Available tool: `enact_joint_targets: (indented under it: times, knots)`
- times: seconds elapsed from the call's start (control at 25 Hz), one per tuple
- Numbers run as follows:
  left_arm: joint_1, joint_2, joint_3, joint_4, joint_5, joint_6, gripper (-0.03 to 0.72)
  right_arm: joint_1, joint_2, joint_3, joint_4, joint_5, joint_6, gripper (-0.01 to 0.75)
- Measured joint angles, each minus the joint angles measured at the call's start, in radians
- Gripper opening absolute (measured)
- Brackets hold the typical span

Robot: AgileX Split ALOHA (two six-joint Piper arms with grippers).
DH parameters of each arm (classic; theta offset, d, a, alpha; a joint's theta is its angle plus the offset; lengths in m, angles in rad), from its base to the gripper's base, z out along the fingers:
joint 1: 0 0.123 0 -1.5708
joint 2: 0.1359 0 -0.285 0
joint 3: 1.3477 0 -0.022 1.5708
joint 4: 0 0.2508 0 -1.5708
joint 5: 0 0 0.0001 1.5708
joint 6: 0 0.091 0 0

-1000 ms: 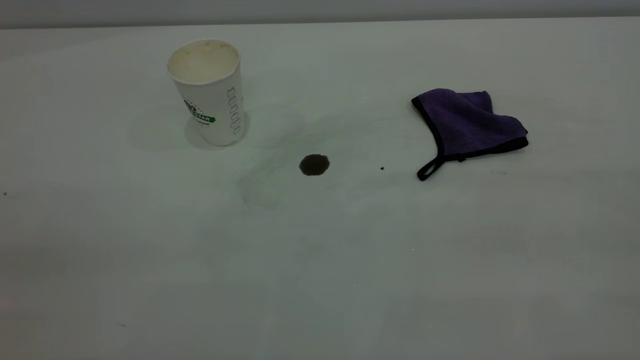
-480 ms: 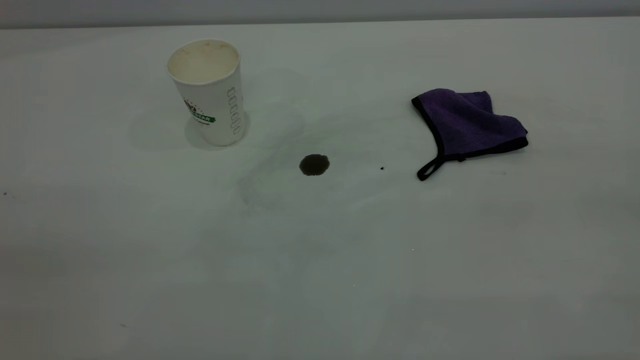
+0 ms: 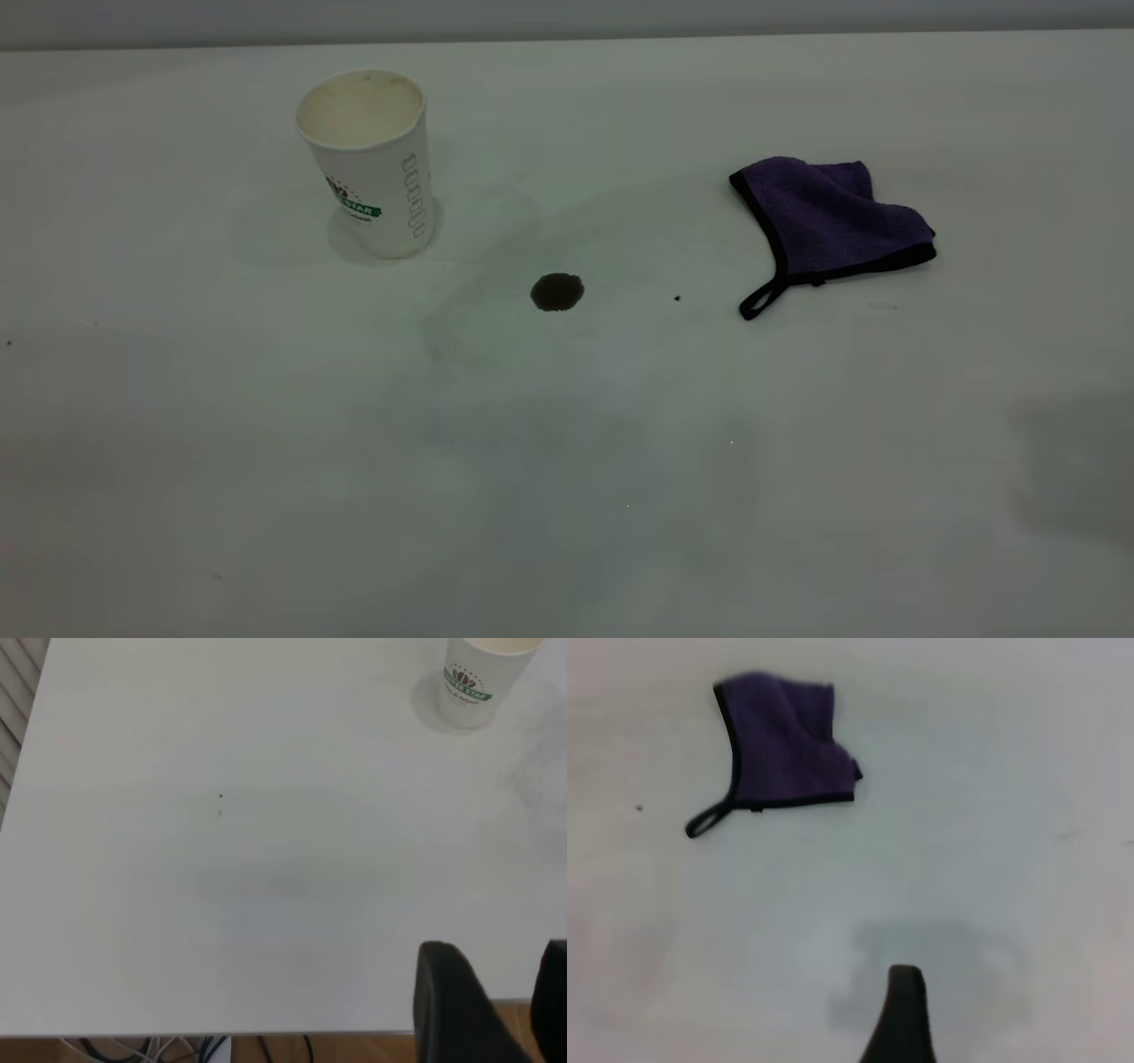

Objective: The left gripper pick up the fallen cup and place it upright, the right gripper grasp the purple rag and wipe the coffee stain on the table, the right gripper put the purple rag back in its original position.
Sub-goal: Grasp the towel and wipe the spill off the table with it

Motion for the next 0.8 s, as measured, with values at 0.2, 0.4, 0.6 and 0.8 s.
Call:
enact_joint_targets:
  times: [0.2,0.4,0.6,0.8]
  knots:
    - [0.000,0.000,0.000,0.000,0.000,0.000,0.291,0.048,0.331,-0.012,0.003,-0.250,-0.057,0.728]
    - [0.000,0.000,0.000,0.000,0.000,-0.001,0.291,0.116,0.651,-0.137,0.003,-0.335,-0.093,0.728]
    - [0.000,0.000,0.000,0.000,0.000,-0.001,0.291,0.173,0.949,-0.370,0.003,-0.263,-0.132,0.728]
    - [0.000,0.000,0.000,0.000,0.000,-0.001,0.291,0.188,1.163,-0.610,0.017,-0.149,-0.194,0.727]
